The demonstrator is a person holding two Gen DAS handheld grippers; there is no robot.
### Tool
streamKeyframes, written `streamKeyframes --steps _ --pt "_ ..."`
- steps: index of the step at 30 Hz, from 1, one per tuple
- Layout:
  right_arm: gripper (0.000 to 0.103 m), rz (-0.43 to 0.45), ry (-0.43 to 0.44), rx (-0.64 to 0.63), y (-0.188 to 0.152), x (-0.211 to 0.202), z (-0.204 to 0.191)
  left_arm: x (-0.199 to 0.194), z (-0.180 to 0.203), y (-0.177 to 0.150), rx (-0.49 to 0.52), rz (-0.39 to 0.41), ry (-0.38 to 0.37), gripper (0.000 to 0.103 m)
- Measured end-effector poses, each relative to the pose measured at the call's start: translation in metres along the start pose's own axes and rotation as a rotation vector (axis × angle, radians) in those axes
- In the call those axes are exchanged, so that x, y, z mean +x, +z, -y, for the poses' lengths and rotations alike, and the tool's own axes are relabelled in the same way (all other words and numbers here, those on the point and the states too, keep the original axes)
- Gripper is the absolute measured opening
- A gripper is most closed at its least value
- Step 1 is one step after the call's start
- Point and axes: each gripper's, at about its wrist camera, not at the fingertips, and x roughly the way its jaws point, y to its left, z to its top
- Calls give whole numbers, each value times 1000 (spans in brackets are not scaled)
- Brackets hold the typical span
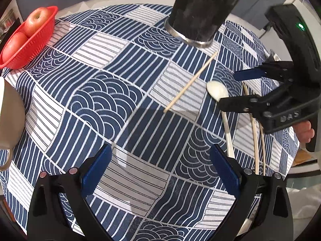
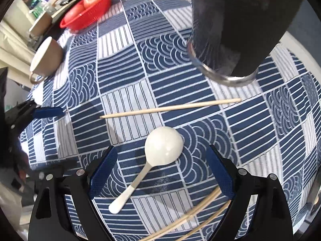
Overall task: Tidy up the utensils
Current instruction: 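Lower the left tool toward a white spoon while the right tool approaches another spoon, then grasp a white spoon with the left tool while the right tool grasps a small spoon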
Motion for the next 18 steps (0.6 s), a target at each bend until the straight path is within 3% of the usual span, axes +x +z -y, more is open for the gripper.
streamKeyframes --steps 5,8,9,10,18 --pt "74 -29 -80 -24 -4 16 -11 7 7 -4 23 -17 -6 96" --pt "54 -22 -144 -34 -6 13 -15 13 12 -6 24 -27 -29 96" --pt "38 -21 -144 -23 -5 11 -13 16 14 -6 23 -32 -34 96" --pt "39 -27 -139 1 -4 10 -9 18 16 -6 22 -32 -35 96" --pt "38 -18 144 255 -7 4 41 26 44 4 68 -33 -78 96"
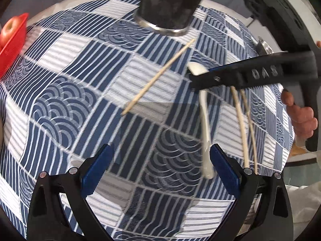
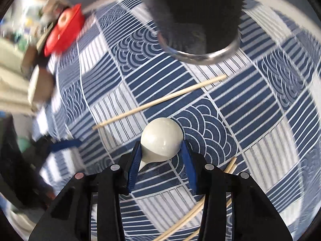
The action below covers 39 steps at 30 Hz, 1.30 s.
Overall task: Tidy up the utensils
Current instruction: 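Grasp a white spoon with the left tool while the right tool grasps a small spoon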
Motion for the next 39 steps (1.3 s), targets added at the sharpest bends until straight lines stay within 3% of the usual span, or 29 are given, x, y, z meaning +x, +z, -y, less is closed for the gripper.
streamKeyframes --steps 2,5,8,10,11,15,20,22,23,28,30,33,39 --pt "38 7 15 4 -1 0 2 2 9 5 15 -3 -26 96" --pt "37 13 29 13 -2 0 5 7 23 10 52 -24 -66 81" --pt "36 13 49 37 -1 -1 8 12 32 12 74 -62 -143 48" --pt "35 15 44 26 2 -2 10 17 36 13 87 -85 -147 14" --pt "35 17 35 13 1 -1 6 19 36 14 80 -99 -154 11" --pt "35 28 33 17 -2 -2 7 24 34 18 51 -125 -169 10" --pt "30 45 105 93 -8 -7 20 18 39 22 66 -126 -174 9" --pt "16 61 158 114 -9 -12 22 14 36 23 76 -119 -171 9" --pt "14 65 169 120 -10 -14 23 12 38 24 81 -112 -165 9" --pt "15 58 185 145 -8 -13 24 10 38 32 112 -135 -141 9" --pt "17 61 176 150 -8 -13 23 9 42 33 123 -137 -137 9" --pt "24 51 95 146 -4 -12 20 13 55 36 150 -147 -129 9" --pt "21 10 30 137 4 -6 17 16 62 39 147 -159 -127 9"
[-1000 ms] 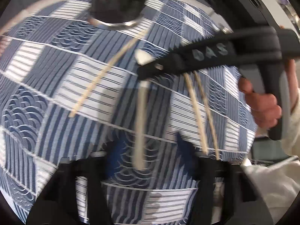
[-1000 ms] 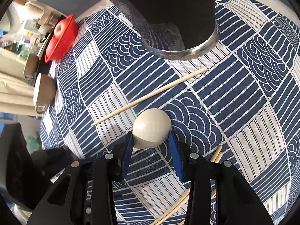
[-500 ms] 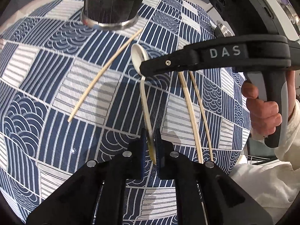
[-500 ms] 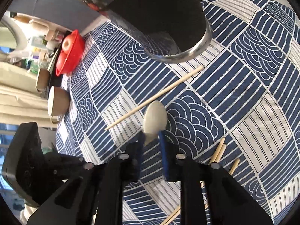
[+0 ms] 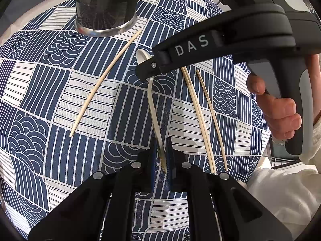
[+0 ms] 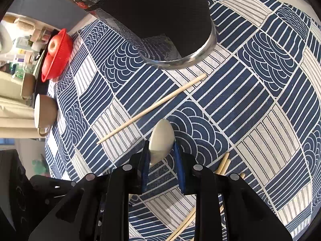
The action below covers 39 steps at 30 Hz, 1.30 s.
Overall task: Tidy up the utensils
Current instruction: 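Grasp a white spoon with the left tool while the right tool grasps a small spoon, then lift both held spoons and carry them over the black cup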
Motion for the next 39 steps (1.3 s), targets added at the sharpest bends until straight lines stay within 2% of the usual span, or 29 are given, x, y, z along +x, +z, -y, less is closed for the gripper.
streamKeyframes --steps 6,9,10,11,13,17,20,21,22,24,29,32,39 --pt "18 19 58 39 -3 -14 9 -9 -5 -5 8 15 12 9" --pt "11 38 117 72 -4 -27 14 -15 -4 -4 20 30 29 10" --pt "8 47 138 79 -4 -32 15 -19 -5 -3 22 33 31 6" --pt "8 65 146 74 -4 -38 15 -23 -6 -2 25 33 30 1" --pt "8 97 129 54 -2 -48 10 -28 -6 -2 37 35 53 1" --pt "8 133 169 52 1 -64 10 -37 -6 -1 34 55 58 1" --pt "8 169 190 36 2 -79 9 -52 -11 1 9 114 35 1" --pt "8 177 196 29 2 -84 12 -56 -12 1 3 126 14 2" --pt "8 190 203 23 3 -90 12 -62 -12 3 1 143 0 10" --pt "8 208 219 14 4 -98 9 -72 -13 7 4 168 -4 18" --pt "8 241 257 -8 7 -115 -1 -77 -8 20 30 179 31 18" --pt "8 267 258 -32 10 -128 -7 -79 -5 29 40 182 22 14" --pt "9 365 281 -88 21 -174 -17 -109 1 53 88 232 47 14"
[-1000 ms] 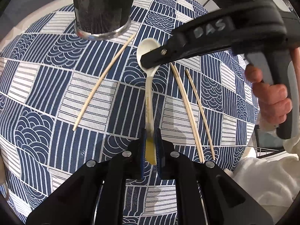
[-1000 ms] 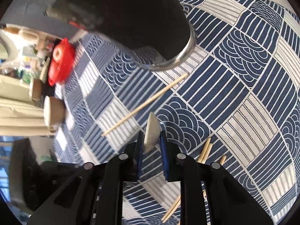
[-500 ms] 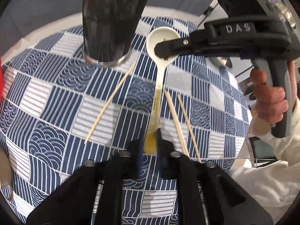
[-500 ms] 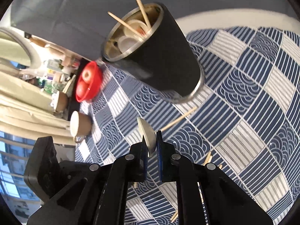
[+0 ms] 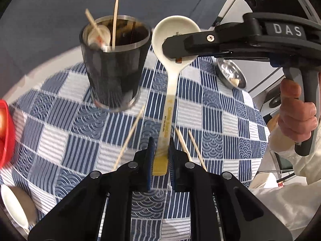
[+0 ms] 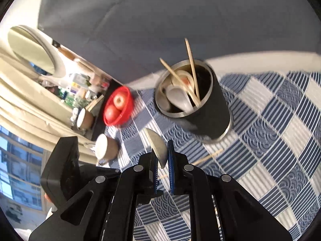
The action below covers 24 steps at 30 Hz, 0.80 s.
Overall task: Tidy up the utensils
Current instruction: 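Lift both held spoons and carry them over the black cup, then open the left tool over the black cup while the right tool releases its spoon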
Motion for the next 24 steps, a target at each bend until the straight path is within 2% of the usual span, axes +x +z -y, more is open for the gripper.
streamKeyframes --steps 9,20,23,24 --pt "9 132 15 -75 36 -52 -20 -29 12 54 102 77 37 14" --pt "10 269 -61 -184 69 -96 -44 -45 12 111 155 157 50 16" --pt "14 332 -93 -188 72 -99 -46 -42 7 121 139 190 76 18" --pt "25 346 -117 -189 73 -98 -47 -40 5 123 137 199 98 24"
